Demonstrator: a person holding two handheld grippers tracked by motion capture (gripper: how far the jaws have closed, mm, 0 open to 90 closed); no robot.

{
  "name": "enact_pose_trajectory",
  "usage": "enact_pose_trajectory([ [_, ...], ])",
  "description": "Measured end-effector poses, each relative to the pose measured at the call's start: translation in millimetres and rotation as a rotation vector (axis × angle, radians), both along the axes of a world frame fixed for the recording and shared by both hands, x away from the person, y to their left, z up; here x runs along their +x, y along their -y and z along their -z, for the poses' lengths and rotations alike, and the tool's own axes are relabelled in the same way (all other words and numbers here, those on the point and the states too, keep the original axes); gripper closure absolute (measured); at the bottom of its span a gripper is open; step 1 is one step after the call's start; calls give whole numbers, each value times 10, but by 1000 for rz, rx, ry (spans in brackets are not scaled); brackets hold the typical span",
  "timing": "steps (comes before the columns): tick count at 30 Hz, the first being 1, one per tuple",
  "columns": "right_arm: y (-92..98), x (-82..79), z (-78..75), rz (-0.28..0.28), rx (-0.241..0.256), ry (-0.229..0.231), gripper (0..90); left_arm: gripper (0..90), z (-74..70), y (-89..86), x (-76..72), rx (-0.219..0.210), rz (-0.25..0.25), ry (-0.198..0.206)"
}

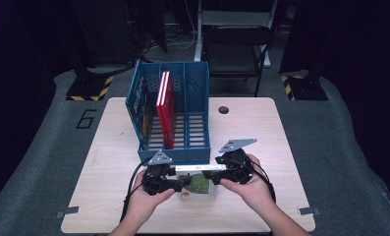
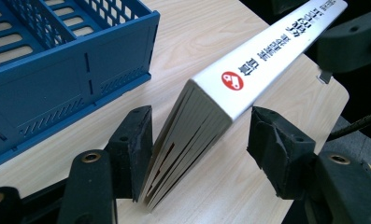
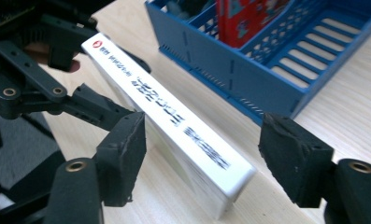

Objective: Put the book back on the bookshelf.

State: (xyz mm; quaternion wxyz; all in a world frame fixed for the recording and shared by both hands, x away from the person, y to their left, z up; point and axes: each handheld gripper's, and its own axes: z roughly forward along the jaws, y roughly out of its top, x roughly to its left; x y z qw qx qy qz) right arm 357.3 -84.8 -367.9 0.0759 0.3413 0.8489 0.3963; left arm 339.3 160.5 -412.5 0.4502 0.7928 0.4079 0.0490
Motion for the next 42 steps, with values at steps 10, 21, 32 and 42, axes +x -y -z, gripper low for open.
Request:
enact_pose_trajectory([
  [10, -190, 34, 8, -68, -96, 8, 364, 431, 7, -25, 3, -2, 16, 3],
  [21, -16, 29, 108, -62, -92, -30, 437, 487, 5, -47, -10, 4, 30, 5],
  [32, -11, 41, 127, -39, -83, -22, 401, 575, -22, -25, -27, 41, 56, 12],
  [42, -2, 61, 148, -41, -75, -18, 350, 637, -46, -21, -58, 66, 107, 22],
])
